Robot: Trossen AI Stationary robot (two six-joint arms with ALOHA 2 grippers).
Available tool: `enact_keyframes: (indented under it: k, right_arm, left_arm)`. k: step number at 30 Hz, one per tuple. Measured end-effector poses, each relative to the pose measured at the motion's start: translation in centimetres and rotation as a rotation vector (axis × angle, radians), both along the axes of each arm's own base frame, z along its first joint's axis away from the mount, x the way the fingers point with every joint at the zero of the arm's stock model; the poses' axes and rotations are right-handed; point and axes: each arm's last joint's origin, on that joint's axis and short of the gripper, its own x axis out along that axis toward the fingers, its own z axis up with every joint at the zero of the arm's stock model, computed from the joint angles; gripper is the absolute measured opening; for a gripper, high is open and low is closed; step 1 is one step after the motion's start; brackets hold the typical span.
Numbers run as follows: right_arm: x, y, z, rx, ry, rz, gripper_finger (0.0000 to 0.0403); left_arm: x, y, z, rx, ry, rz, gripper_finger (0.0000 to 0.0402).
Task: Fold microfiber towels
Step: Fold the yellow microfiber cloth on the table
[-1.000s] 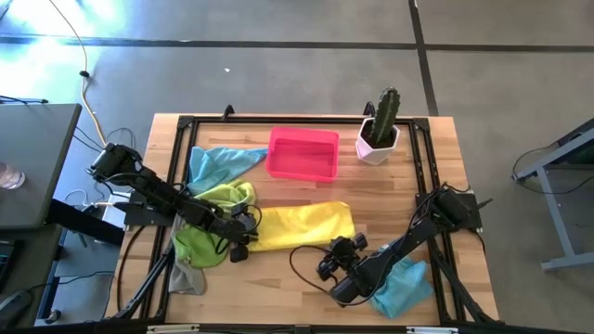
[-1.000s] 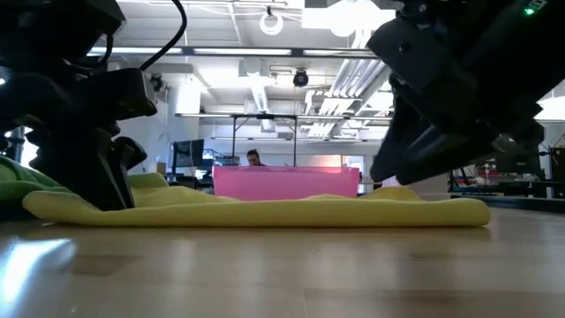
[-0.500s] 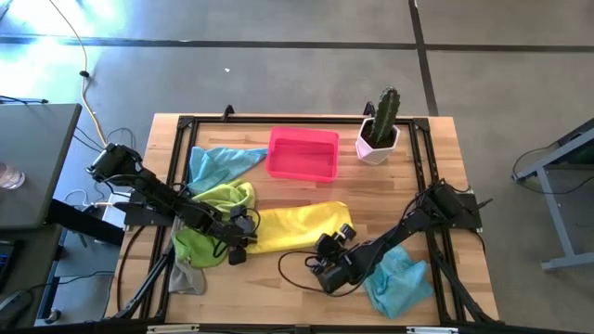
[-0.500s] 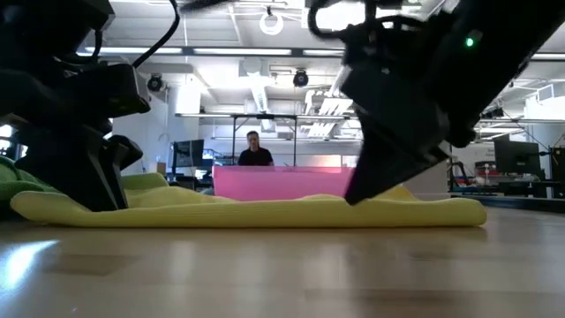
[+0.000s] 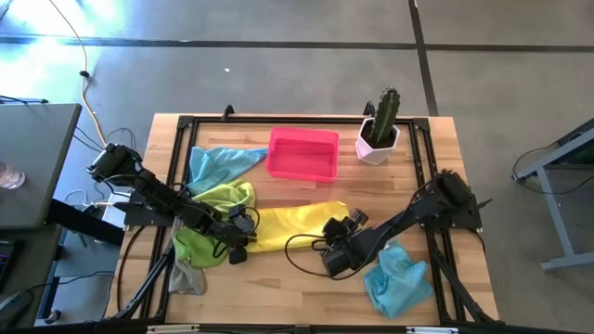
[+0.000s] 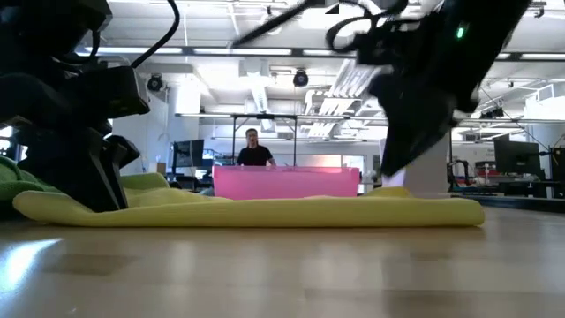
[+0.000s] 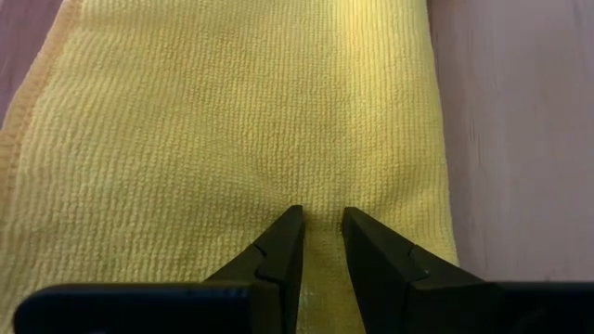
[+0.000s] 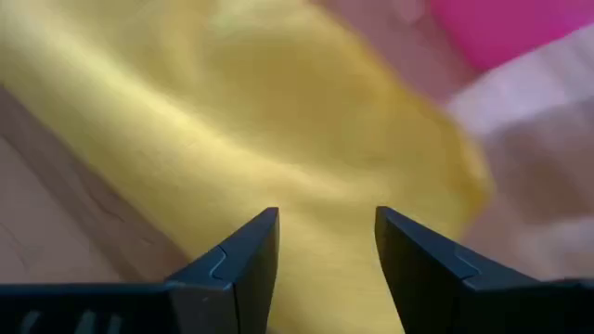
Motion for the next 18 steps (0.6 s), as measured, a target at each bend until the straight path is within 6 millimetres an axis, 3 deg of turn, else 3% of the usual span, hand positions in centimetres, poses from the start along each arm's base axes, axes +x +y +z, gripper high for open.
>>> enact_keyframes:
  k: [6,12,18]
  right_arm:
    - [-1.7,-0.6,3.2,-0.035,-0.049,-0.005,0.0171]
    - [-3.5,-1.7,1.0,0.078,-0.209,-0.014,0.0171]
    - [-6.1,-3.1,0.4,0.214,-0.475,-0.034,0.0171]
  left_arm:
    - [0.0,0.0,0.0,-0.017,-0.005,0.021,0.0073]
    - [0.1,-0.3,0.1,-0.027,-0.03,0.011,0.0073]
    - [0.2,-0.5,0.2,-0.016,-0.046,0.012,0.0073]
